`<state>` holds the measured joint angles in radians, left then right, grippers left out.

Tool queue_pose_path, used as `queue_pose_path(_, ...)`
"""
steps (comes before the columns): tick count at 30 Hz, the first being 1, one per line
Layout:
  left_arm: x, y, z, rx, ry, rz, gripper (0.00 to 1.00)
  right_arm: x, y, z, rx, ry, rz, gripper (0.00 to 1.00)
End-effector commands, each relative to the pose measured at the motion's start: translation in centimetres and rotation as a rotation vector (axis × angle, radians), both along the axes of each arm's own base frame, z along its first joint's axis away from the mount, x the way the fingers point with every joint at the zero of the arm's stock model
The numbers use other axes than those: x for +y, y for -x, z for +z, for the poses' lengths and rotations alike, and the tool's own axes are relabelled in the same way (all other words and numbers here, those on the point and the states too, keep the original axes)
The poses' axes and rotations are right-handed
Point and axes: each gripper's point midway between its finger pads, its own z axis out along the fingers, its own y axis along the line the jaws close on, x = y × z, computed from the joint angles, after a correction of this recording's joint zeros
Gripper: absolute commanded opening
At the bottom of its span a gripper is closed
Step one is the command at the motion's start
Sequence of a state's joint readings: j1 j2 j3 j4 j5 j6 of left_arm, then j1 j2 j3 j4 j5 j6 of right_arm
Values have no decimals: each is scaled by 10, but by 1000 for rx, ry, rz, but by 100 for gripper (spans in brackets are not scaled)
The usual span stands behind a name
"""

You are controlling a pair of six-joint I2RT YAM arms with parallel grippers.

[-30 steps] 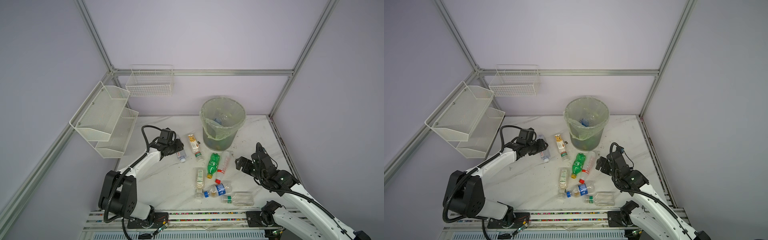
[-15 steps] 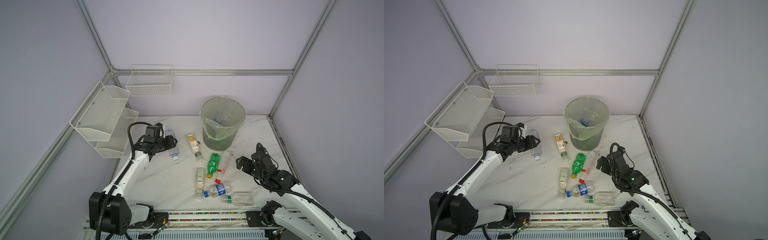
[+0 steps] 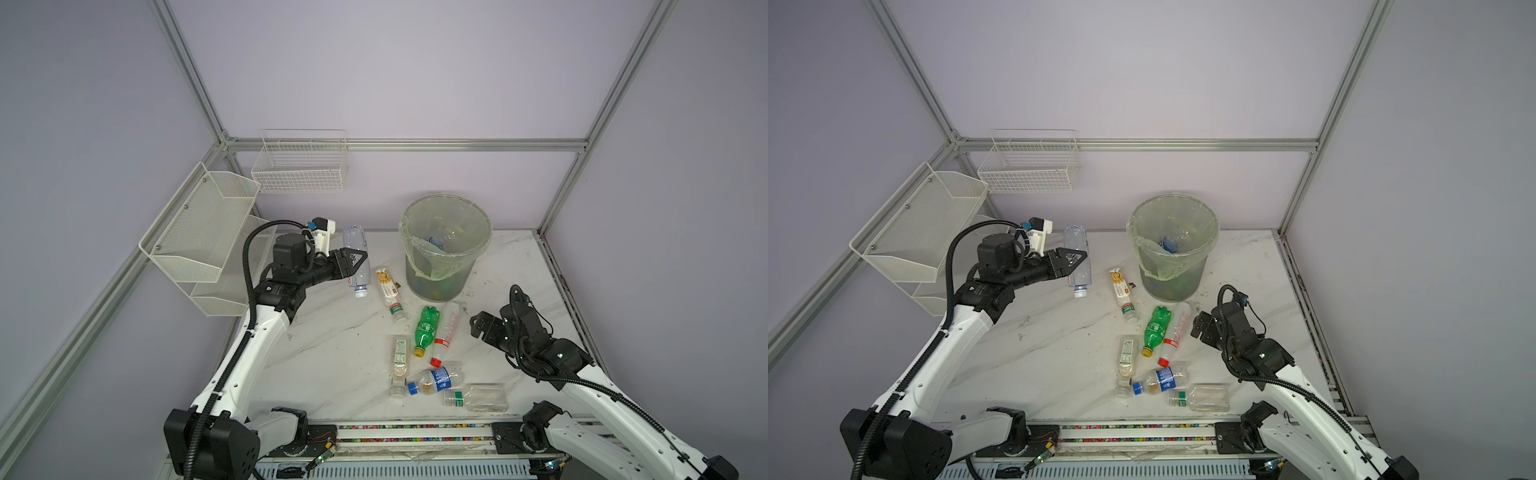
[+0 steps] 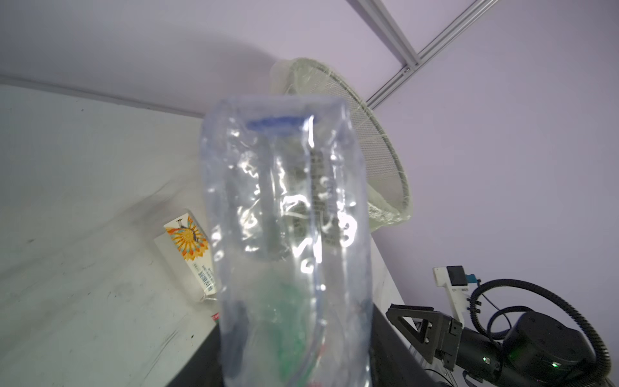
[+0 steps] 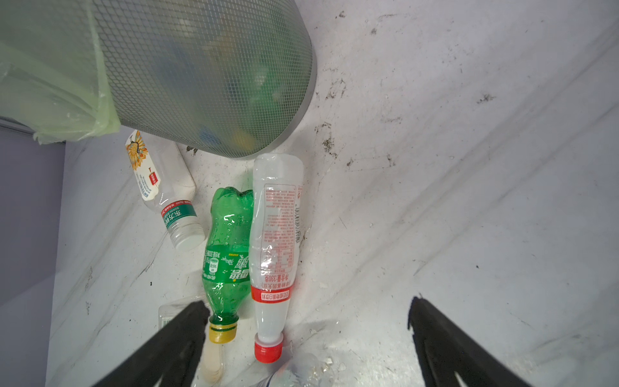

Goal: Throw the plastic bottles in the bin
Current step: Throw the plastic bottle into the trash bin.

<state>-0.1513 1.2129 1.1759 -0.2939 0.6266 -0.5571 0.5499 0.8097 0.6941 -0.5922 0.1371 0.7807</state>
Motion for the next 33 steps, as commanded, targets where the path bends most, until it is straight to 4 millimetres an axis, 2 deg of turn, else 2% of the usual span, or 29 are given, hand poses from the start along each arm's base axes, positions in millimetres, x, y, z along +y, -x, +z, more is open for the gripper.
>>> queue_pose_path(1,-5,12,61,-211,64,-65,53,-3,1,-3,-6,-6,-11,97)
queue_pose_path(4,-4,11,78,-263,88,-56,53,-4,3,-1,-11,-7,-14,97)
queue_pose_path(8,-11,11,113,-345,179,-93,53,-4,3,0,-11,-4,-14,97)
queue_pose_path(12,-13,-6,143,-386,226,-53,53,-5,3,0,-16,3,-9,97)
queue_pose_path(16,-41,-25,163,-386,184,-81,53,-3,1,1,-22,-4,-8,97)
queue_pose_path(17,-55,-37,157,-358,159,-92,53,-4,1,1,-22,-2,-10,98)
queue_pose_path(22,-112,-67,161,-345,119,-140,56,-6,2,3,-25,3,-13,97)
queue_pose_path(25,-148,-89,156,-353,75,-153,60,-6,2,6,-34,0,-16,97)
queue_pose_path(26,-157,-101,148,-338,55,-137,62,-6,2,7,-38,-3,-17,97)
queue_pose_path(28,-169,-117,140,-303,45,-144,74,-5,1,9,-45,-11,-16,97)
queue_pose_path(29,-173,-122,138,-284,43,-150,99,-5,1,9,-46,-14,-15,97)
queue_pose_path(33,-168,-125,141,-267,38,-113,100,-6,3,10,-42,-16,-17,97)
